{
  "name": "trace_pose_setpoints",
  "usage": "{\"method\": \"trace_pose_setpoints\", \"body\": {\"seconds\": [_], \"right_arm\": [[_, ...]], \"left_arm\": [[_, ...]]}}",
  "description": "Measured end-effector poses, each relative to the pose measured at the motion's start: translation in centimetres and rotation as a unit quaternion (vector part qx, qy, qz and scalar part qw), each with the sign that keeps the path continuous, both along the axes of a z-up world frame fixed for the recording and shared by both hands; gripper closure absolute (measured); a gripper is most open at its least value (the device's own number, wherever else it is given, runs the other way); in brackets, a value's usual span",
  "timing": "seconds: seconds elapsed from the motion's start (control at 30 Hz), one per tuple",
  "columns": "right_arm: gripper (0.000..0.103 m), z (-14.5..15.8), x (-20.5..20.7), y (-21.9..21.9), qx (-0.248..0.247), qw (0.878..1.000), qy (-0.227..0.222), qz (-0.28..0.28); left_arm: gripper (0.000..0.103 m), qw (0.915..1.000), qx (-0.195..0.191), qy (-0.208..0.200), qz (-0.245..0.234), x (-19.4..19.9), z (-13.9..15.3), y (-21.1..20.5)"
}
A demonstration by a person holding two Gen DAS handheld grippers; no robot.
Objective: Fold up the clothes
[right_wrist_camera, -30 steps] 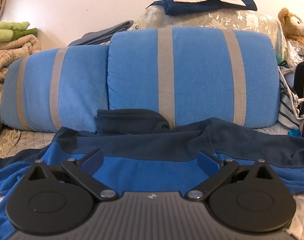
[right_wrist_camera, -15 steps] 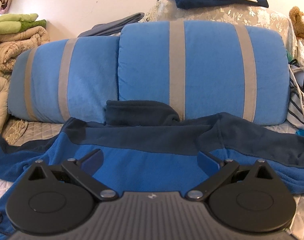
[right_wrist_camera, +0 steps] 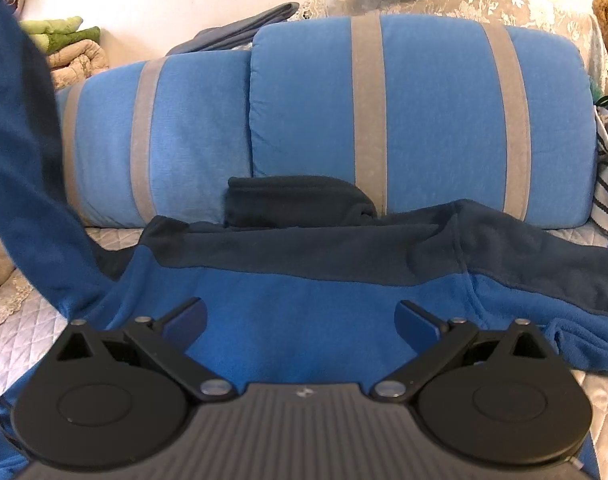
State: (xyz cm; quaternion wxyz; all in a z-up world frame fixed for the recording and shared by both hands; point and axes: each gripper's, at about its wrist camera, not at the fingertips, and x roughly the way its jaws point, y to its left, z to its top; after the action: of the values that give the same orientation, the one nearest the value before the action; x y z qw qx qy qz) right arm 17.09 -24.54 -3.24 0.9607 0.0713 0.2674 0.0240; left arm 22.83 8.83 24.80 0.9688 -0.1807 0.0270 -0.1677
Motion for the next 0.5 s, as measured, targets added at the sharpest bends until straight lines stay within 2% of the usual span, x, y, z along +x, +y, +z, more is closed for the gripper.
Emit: {"method": "trace_pose_setpoints", "body": {"seconds": [0.2,0.33,0.5], "right_arm": [[0.000,0.2,0.0,-0.5,0.021,1.000,0.005,0.001],[0.000,0.2,0.1,-0.9,0.038,0.999,0.011,-0.003],[0.000,0.2,0.2,-1.3,0.054,0.998,0.018,-0.005]], "left_arm": [[0.095,0.9947,0.068,-0.019,-0.074,-1.2,-1.3,-8.7],[0.095,0.9905,0.062,-0.008,-0.122,-1.7,-3.8,-12.9],[0.092,0.9846,0.087,0.020,-0.150,-0.9,-7.6,-17.6]]}}
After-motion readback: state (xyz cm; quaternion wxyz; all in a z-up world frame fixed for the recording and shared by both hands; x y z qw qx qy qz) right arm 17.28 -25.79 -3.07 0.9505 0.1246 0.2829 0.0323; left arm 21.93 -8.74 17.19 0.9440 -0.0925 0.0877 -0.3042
